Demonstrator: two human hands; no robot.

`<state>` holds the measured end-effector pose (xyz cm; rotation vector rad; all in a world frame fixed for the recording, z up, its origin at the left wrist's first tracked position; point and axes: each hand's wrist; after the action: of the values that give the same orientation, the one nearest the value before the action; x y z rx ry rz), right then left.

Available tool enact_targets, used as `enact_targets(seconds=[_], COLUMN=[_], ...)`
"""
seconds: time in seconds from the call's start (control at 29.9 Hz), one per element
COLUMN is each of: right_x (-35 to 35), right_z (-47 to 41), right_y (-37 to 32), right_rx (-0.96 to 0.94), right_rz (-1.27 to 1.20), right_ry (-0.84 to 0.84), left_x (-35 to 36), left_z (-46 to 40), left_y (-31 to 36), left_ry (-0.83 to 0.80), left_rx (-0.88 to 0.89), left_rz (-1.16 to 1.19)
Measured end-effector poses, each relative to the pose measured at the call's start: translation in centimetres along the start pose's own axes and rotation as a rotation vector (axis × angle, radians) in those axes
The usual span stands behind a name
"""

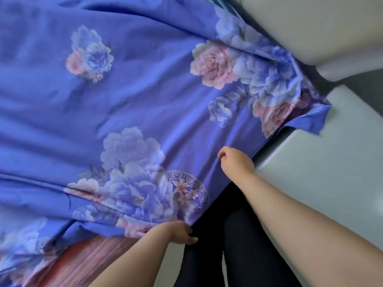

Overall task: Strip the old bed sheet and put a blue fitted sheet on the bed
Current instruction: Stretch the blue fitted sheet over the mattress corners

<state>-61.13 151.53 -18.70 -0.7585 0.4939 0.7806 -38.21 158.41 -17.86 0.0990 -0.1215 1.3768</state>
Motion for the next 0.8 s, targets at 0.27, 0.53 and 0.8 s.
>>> enact_targets(seconds=[0.27, 0.53, 0.8], right_x=[-9.3, -18.3, -18.5], right_z=[-8.0, -14.3, -16.0], right_y=[4.9, 13.0, 16.8], right_rx=[0.135, 0.422, 0.292], right_rz=[-0.240, -0.493, -0.503], right_ry=[0.643, 0.770, 0.440], left_x=[-18.3, -41.0, -49.5], left_z=[3.3, 7.5, 7.7], left_y=[6.5, 16.1, 18.3], left_ry=[1.275, 1.569, 1.176], left_rx=[0.326, 0.432, 0.153], left_rz=[0.285, -0.040, -0.124])
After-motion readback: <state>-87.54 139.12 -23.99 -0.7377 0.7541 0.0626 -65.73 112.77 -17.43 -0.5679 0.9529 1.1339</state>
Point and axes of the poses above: each hand's wrist, its own z-axis away from the middle knuckle, its own x-axis out of the palm, y = z × x, and after that the axes turned 9 degrees about -x, right-handed
